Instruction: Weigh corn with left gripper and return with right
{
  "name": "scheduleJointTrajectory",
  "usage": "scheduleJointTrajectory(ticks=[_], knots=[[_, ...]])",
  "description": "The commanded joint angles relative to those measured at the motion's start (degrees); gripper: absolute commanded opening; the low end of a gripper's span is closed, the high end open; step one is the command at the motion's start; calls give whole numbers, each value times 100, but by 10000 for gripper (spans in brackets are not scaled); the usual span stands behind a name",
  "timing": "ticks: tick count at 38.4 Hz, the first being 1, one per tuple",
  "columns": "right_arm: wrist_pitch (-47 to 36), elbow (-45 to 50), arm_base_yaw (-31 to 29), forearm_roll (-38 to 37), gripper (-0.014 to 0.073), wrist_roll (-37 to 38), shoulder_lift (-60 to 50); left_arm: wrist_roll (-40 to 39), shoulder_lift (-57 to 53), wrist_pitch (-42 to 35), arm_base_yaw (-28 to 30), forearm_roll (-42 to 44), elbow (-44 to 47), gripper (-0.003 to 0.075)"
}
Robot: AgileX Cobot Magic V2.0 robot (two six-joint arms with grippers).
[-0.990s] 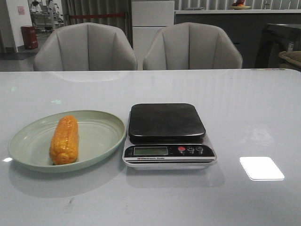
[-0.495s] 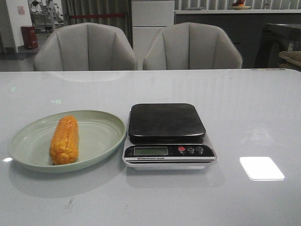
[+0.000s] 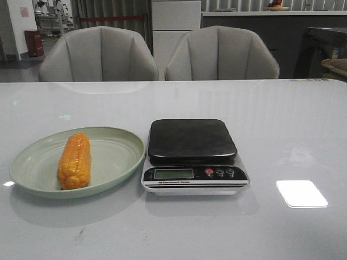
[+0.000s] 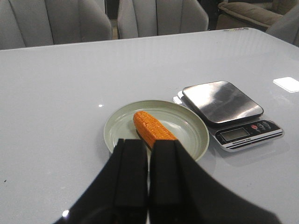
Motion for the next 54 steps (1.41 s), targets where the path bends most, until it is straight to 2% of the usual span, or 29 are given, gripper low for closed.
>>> scheduleJointTrajectory(ticks=[1, 26, 33, 44, 49, 54], knots=[[-464, -158, -35, -36, 186, -61, 29, 2, 82, -449, 10, 15, -153, 125], [-464, -158, -35, -36, 186, -61, 29, 2, 82, -558, 10, 70, -11, 125], [-464, -158, -35, -36, 186, -61, 29, 2, 82, -1651, 207, 261, 598, 125], [-464, -158, -35, -36, 186, -61, 29, 2, 33, -3695, 1224, 271, 1916, 125], [-464, -158, -35, -36, 186, -61, 29, -20, -151, -4136, 1486, 271, 2302, 125], [-464, -158, -35, -36, 186, -61, 29, -35, -473, -3883, 1617, 271, 2299, 125]])
